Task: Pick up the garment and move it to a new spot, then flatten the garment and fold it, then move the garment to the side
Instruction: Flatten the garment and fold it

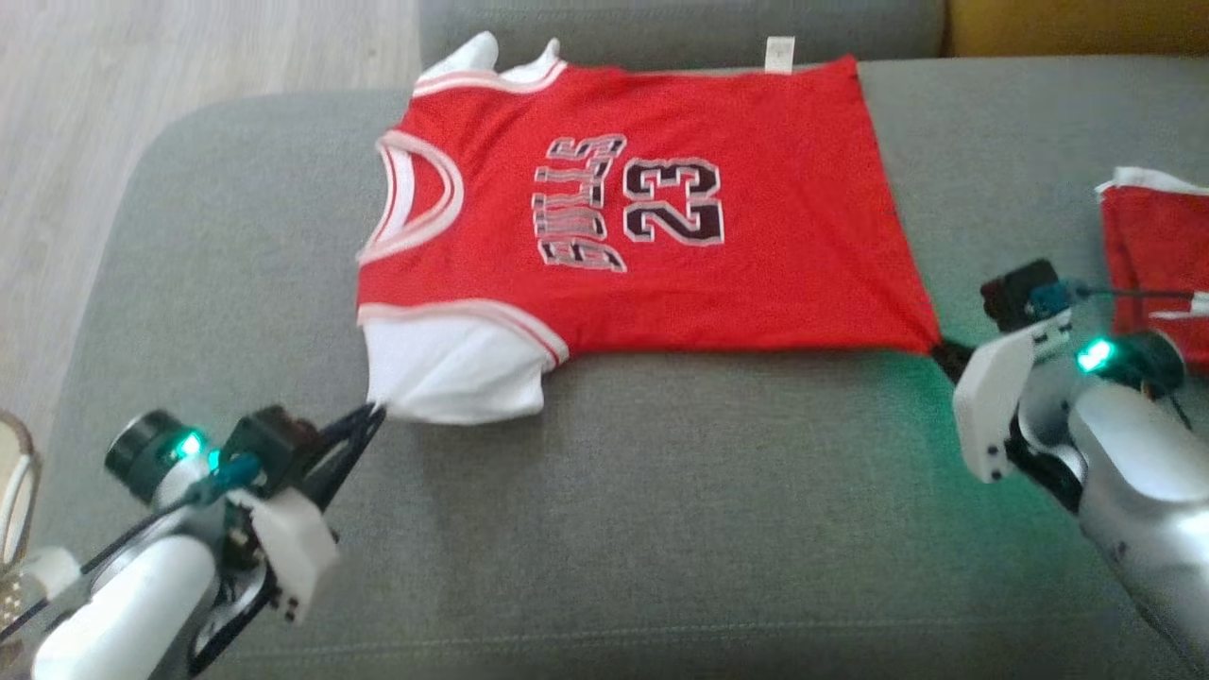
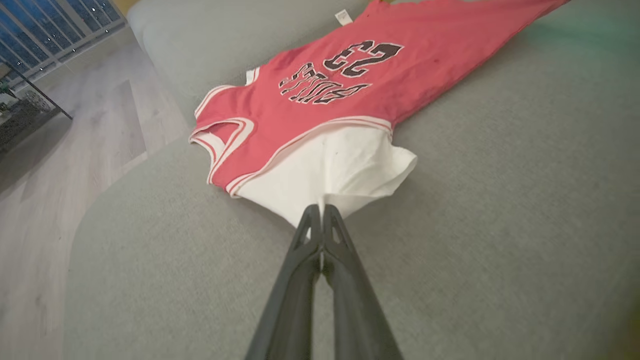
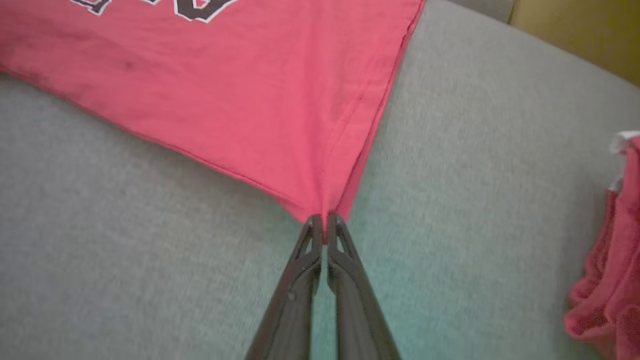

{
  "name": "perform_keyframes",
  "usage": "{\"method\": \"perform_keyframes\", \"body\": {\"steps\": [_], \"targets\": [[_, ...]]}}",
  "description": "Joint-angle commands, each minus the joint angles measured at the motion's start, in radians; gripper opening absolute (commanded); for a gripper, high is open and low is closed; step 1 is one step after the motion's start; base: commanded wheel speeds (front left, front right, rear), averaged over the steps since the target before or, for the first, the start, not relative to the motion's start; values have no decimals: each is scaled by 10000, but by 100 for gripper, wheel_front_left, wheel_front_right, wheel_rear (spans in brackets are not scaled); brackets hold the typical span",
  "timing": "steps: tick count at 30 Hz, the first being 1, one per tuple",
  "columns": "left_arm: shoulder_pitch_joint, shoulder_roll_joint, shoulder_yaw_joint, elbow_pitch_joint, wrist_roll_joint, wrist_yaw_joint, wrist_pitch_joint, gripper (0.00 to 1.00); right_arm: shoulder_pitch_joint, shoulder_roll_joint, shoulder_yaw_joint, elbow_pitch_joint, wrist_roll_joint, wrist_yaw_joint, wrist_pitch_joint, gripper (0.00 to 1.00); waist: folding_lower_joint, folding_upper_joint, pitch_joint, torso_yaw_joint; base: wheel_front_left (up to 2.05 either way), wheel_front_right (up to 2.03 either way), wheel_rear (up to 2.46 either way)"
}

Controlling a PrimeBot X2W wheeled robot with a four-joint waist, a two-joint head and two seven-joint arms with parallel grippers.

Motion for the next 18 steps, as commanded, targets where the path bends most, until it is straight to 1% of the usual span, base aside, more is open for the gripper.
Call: {"method": "perform_keyframes", "body": {"steps": [1,6,9,18], "targets": [[-339,607,414,-355,-132,14,62,0,37,-298,187,-351,207,-6,124,0,1,0,-119,-78,0,0,0],[262,1079,139,-1059,-785,14,639,0,643,-954,999,-1411,1315,-6,1123,0,1,0,-315,-164,0,0,0],[593,1315,-100,-1504,-1271,14,1050,0,901,-1411,1298,-2076,1948,-6,1390,0,1,0,-423,-182,0,0,0],[1178,2136,-664,-2701,-2520,14,1841,0,1332,-2658,2296,-3467,2968,-6,2416,0,1,0,-826,-232,0,0,0]]}}
